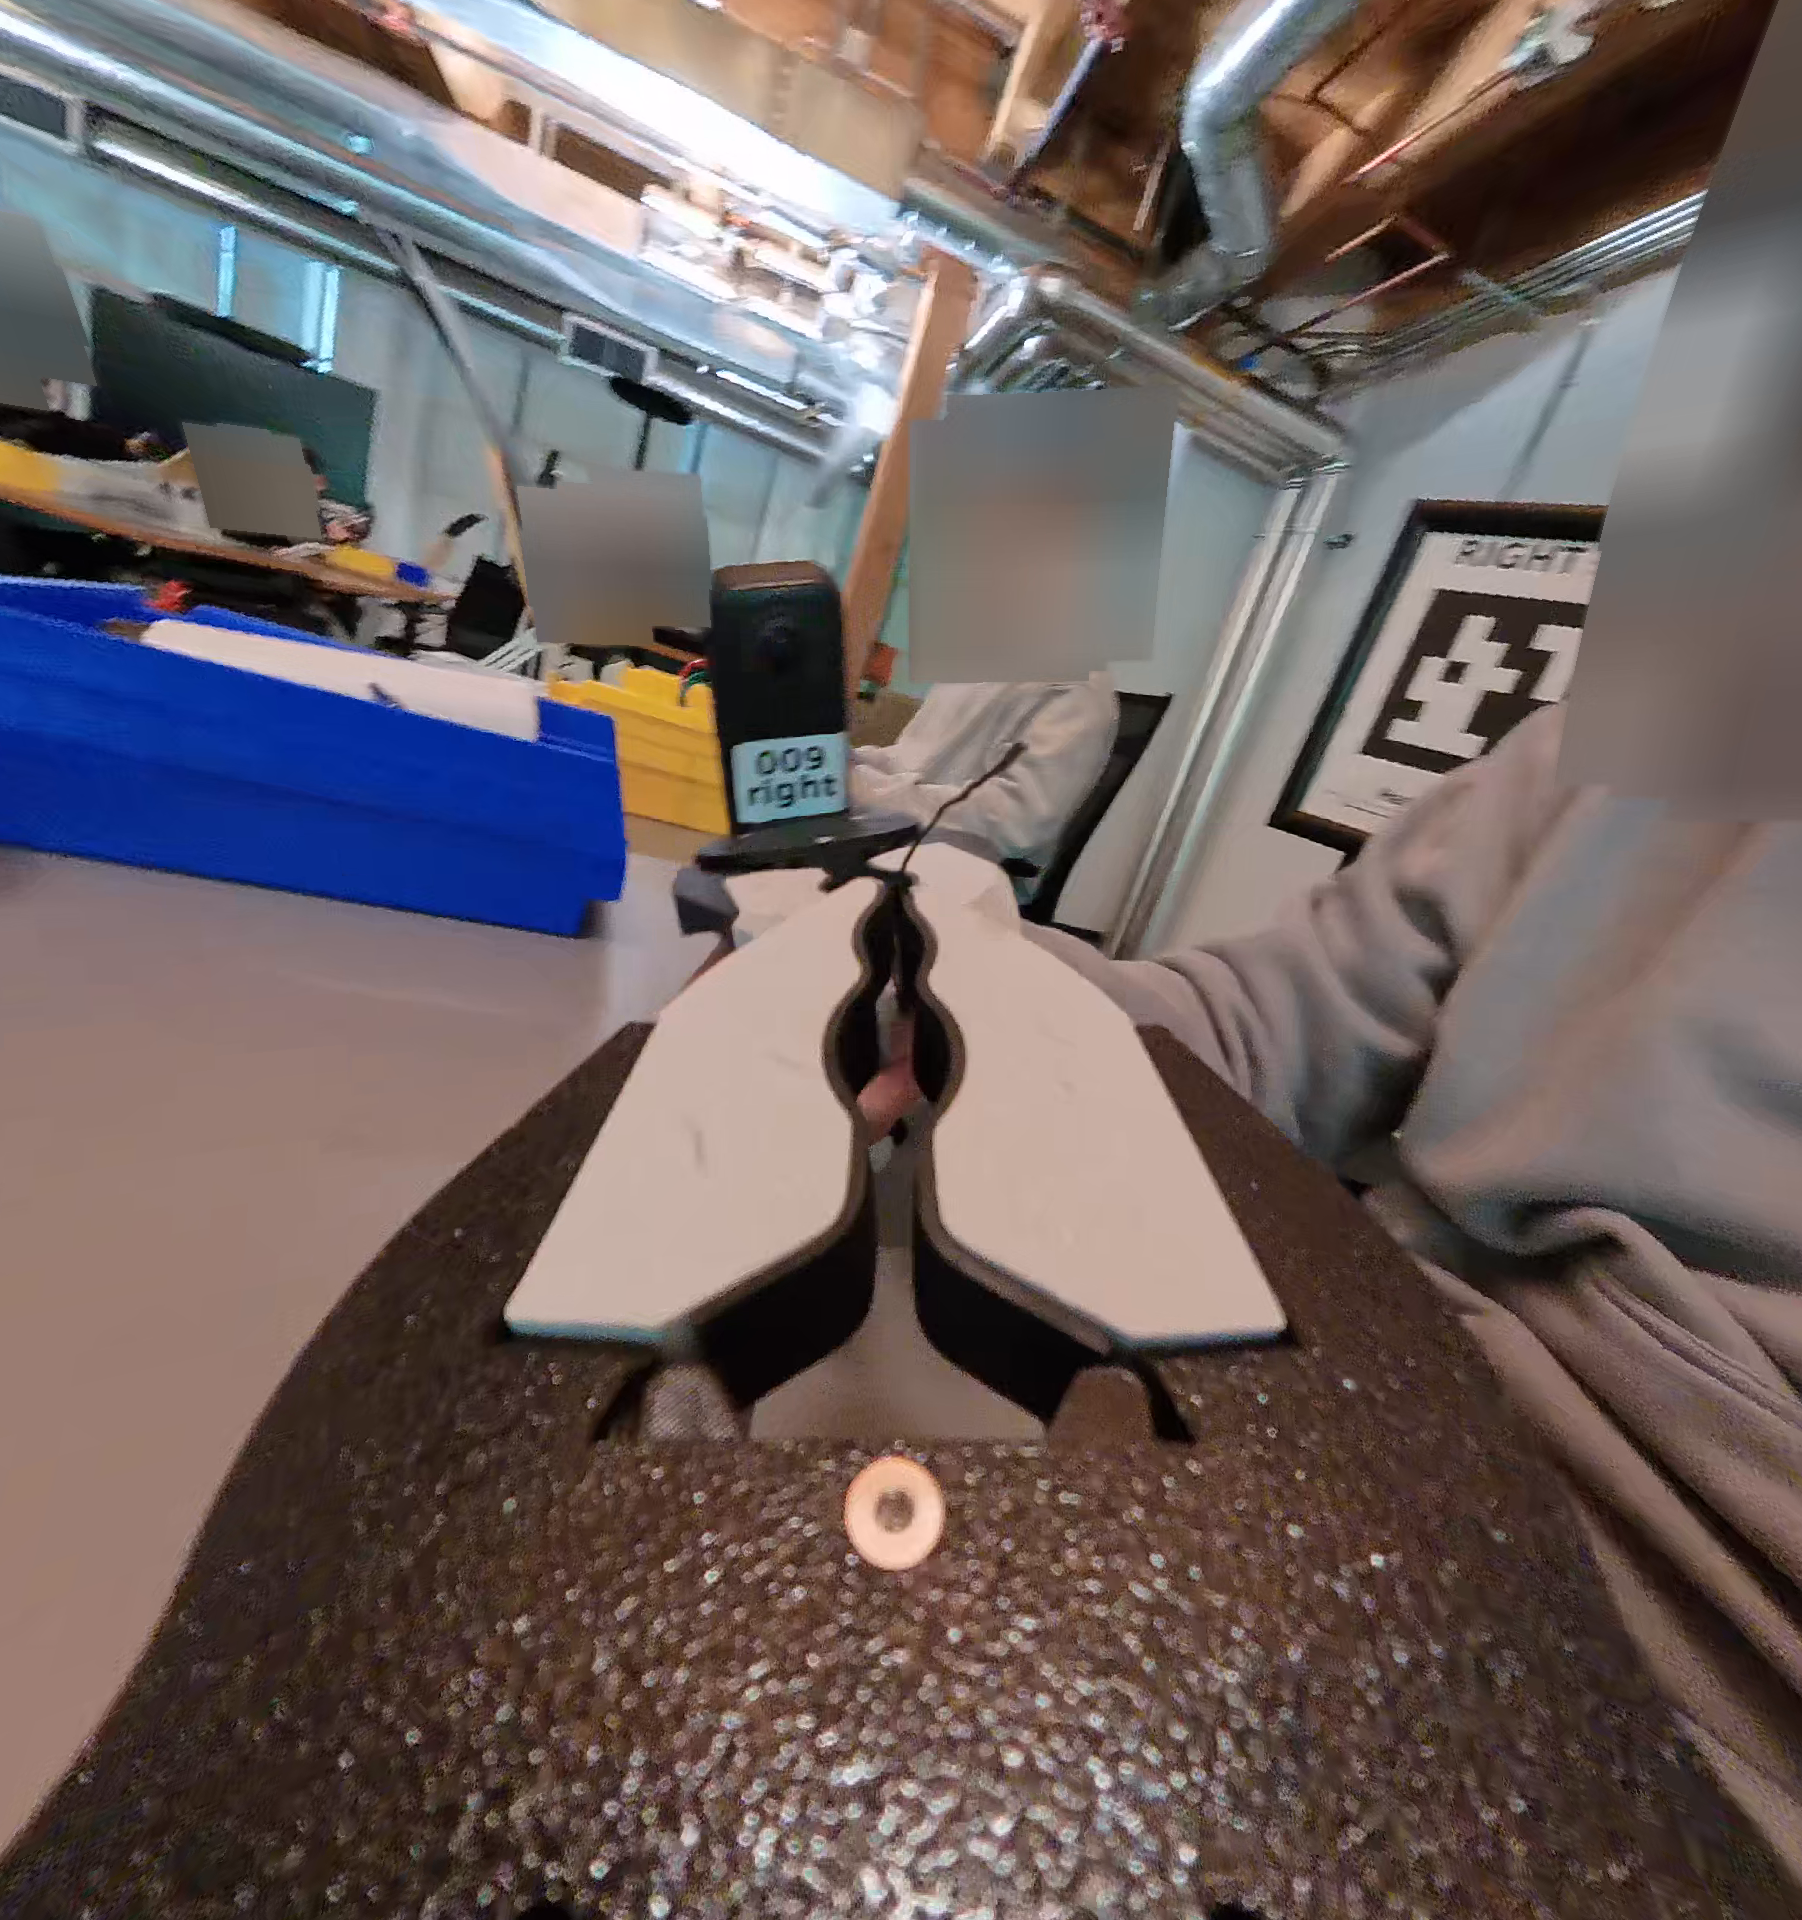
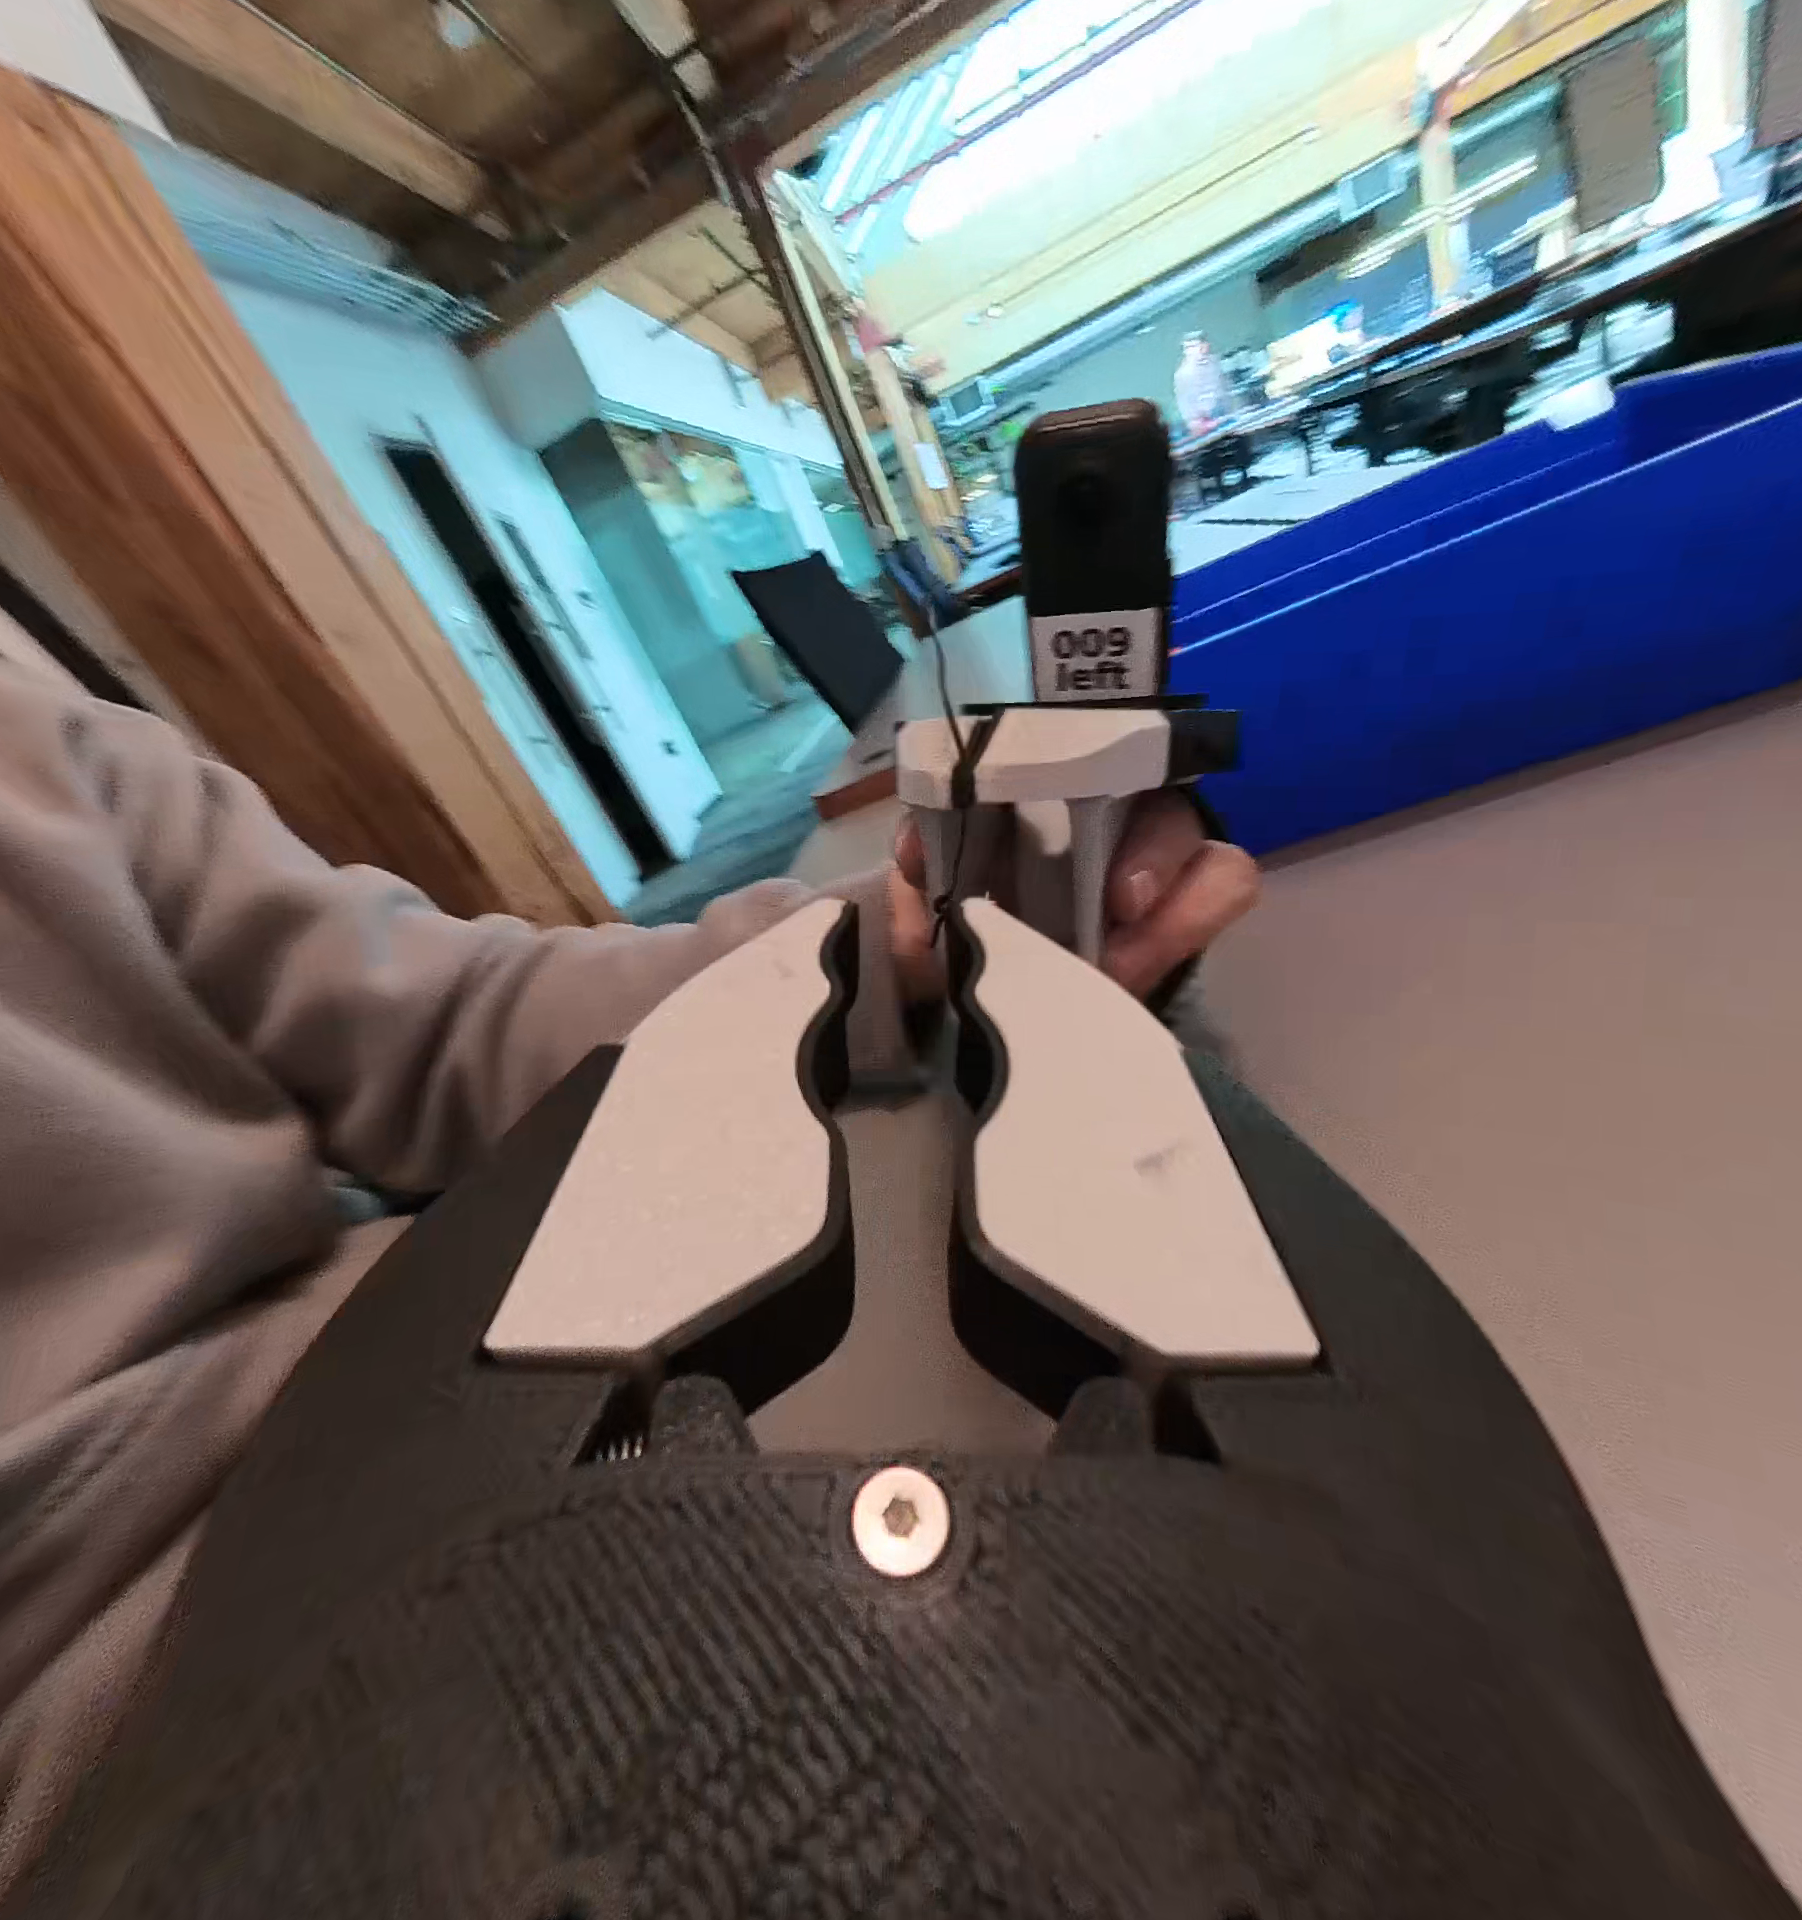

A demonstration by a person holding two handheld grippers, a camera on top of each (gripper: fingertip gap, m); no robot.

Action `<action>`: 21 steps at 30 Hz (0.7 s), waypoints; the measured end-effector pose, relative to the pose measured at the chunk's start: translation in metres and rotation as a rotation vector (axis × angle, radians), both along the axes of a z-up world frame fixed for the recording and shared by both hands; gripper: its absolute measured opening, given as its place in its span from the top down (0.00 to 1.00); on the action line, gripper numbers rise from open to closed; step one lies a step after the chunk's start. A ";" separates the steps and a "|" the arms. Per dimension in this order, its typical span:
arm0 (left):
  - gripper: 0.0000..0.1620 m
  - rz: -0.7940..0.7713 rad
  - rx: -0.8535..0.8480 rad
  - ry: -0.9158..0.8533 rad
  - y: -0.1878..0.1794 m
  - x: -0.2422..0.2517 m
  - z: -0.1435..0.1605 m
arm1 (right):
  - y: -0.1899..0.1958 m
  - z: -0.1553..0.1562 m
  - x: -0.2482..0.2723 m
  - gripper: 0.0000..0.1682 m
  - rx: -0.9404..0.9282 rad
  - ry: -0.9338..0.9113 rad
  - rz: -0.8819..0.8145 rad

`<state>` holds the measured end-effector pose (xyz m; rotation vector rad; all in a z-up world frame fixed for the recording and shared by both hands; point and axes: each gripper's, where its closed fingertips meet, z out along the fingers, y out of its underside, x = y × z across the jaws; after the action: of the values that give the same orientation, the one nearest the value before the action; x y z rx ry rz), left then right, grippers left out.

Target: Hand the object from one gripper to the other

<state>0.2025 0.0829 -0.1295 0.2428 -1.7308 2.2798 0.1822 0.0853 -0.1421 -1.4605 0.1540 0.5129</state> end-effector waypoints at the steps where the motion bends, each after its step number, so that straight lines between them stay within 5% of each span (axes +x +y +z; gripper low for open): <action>1: 1.00 -0.026 -0.013 -0.014 0.000 -0.004 0.001 | 0.001 0.001 -0.004 0.92 0.010 0.043 0.034; 6: 1.00 -0.072 -0.033 -0.070 0.001 -0.016 0.006 | 0.004 0.003 -0.007 0.98 0.048 0.173 0.096; 12: 1.00 -0.013 -0.015 -0.076 0.000 -0.009 0.004 | 0.005 0.001 -0.002 0.99 0.028 0.093 0.036; 14: 0.97 0.107 -0.012 -0.065 0.001 0.005 0.006 | 0.004 0.001 0.016 0.99 0.015 0.024 -0.095; 21: 0.84 0.510 0.158 0.066 0.002 0.058 -0.013 | -0.041 0.004 0.096 0.99 -0.226 -0.546 -0.946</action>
<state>0.2610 0.0848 -0.1421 0.8710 -1.9925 2.4196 0.2784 0.0441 -0.1383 -1.5054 0.4411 -0.6836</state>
